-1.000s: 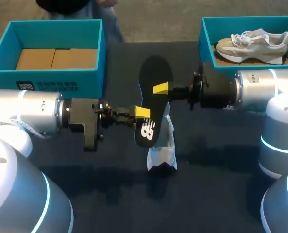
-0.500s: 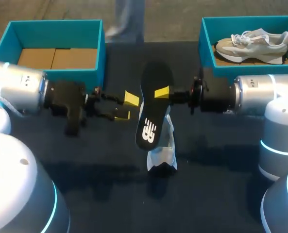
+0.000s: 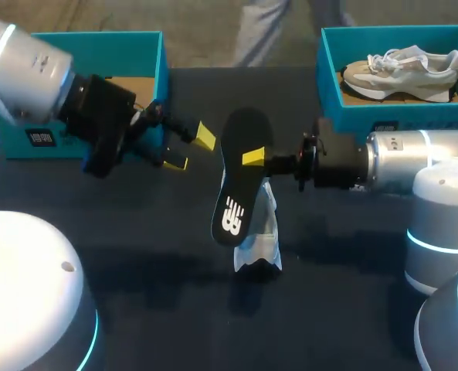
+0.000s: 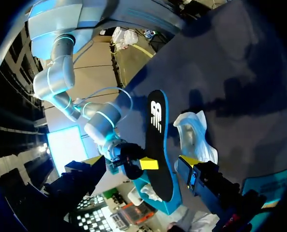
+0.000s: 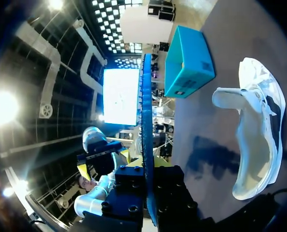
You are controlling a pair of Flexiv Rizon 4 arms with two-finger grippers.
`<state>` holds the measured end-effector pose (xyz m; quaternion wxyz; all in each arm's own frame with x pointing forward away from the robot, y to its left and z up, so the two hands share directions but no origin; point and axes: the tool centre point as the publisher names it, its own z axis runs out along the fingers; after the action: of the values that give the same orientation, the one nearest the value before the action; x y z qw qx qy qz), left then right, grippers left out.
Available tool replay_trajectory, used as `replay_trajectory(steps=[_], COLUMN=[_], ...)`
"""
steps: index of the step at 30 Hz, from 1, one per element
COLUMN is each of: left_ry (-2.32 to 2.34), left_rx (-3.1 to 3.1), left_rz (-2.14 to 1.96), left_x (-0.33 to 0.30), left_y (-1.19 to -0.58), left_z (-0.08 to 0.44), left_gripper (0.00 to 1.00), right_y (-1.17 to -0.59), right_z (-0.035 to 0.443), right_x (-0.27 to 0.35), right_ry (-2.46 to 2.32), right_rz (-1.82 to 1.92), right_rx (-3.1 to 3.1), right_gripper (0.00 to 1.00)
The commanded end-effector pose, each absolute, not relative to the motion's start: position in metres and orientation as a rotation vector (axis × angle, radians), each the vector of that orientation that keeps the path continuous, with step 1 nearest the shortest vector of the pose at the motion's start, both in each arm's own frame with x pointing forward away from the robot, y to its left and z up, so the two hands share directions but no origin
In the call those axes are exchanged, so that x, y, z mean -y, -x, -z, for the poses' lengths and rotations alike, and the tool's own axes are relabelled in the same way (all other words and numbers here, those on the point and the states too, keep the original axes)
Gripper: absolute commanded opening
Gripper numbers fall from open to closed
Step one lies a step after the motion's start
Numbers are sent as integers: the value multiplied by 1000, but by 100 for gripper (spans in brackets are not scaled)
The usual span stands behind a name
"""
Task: Take the shoe out of the shoebox, open the shoe tongue, remove and reinsert the insole, then place the shoe into the shoebox
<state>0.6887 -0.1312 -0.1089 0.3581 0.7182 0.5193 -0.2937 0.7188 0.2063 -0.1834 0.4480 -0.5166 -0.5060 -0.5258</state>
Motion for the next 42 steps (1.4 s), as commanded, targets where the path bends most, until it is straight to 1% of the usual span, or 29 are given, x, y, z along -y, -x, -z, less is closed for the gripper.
replay_trajectory(steps=[1,12,26,29,33,42], left_ry=[-2057,-2199,-2199,-2215,-2184,-2192], left_rx=[-1499,-1797,-1797,-1848,-1896,-1914], left_rz=[650,445,445,150,-2,-54], left_x=[130,123,123,135,144,148], left_y=[-693,-694,-694,-696,-706,-721], left_z=[99,92,92,95,97,104], left_gripper=[100,100,100,100,100,100], right_y=[-723,-731,-739,-738,-736,-731], right_z=[187,191,194,196,197,193], right_x=[-213,-215,-229,-230,-230,-230], right_ry=[1280,1274,1260,1270,1285,1309], right_rz=[1294,1280,1258,1254,1244,1224], right_rx=[1257,1262,1262,1254,1242,1241], right_gripper=[0,0,0,0,0,0])
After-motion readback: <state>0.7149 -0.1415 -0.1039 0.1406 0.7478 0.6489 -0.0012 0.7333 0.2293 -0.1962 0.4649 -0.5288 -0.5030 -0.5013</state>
